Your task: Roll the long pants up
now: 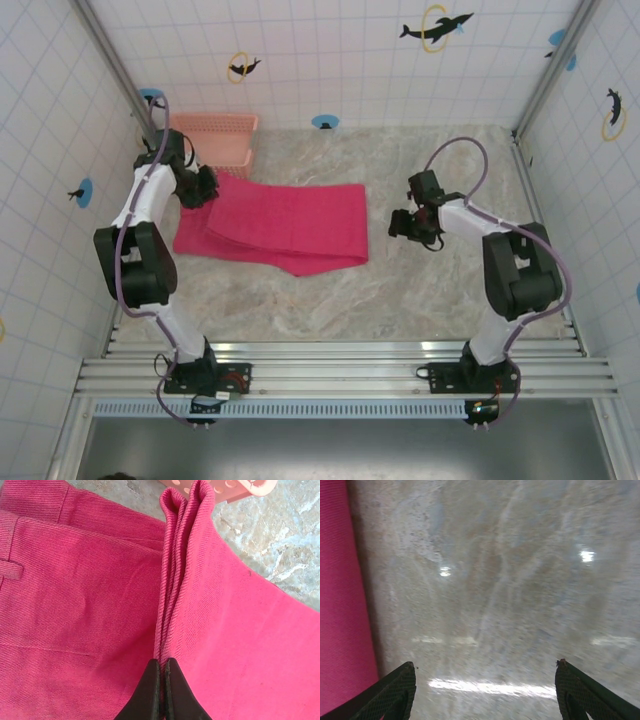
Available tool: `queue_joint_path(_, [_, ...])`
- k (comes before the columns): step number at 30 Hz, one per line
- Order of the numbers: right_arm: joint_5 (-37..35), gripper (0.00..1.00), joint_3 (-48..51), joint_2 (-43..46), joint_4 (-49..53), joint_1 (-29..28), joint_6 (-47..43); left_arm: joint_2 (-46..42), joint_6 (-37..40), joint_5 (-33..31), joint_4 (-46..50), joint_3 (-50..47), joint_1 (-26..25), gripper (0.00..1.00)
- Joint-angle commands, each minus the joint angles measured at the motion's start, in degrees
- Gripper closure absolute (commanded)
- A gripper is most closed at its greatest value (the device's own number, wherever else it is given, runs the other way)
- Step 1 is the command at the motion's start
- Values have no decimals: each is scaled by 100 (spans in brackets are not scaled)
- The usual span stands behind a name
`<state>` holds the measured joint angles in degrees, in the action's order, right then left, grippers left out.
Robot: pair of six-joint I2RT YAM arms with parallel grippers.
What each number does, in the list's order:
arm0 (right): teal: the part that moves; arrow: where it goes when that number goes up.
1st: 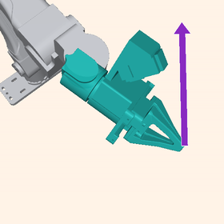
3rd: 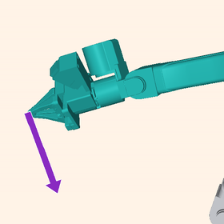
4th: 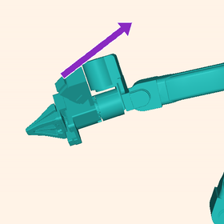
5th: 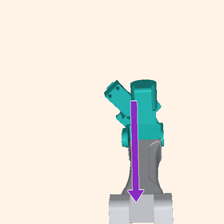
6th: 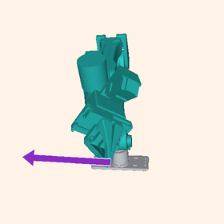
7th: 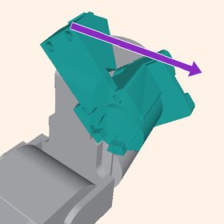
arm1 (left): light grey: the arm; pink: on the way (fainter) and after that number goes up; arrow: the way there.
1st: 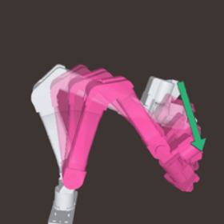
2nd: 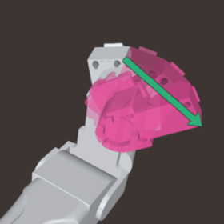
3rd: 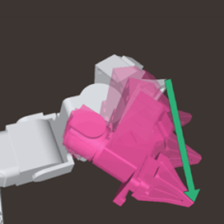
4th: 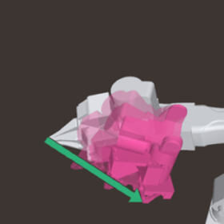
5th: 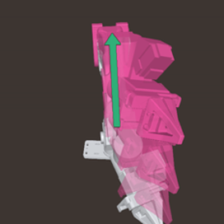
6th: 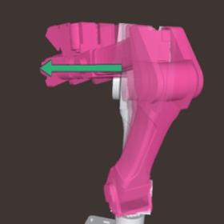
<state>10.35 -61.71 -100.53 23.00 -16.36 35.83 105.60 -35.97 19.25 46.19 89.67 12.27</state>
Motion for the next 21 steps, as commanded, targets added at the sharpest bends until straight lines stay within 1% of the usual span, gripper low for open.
queue_joint_path(1, [1052,25,250,-323,-1286,-52,679,-259,63,38,55,-55,6,100])
queue_joint_path(2, [1141,26,302,-435,-1499,-41,844,-257,61,35,64,-55,8,100])
queue_joint_path(4, [1309,33,414,-608,-1913,-34,1103,-251,55,45,65,-55,5,100])
queue_joint_path(6, [1449,37,490,-723,-2198,-26,1275,-255,58,31,65,-63,11,100])
queue_joint_path(7, [1500,42,533,-775,-2345,-39,1351,-258,61,30,72,-72,5,100])
queue_joint_path(8, [1567,44,569,-812,-2479,-38,1417,-259,63,22,74,-81,8,100])
queue_joint_path(12, [1838,44,601,-1020,-2810,-120,1624,-242,64,-7,73,-136,4,100])
queue_joint_path(21, [2037,43,377,-1185,-2854,-415,1628,-233,21,-13,44,-187,11,100])
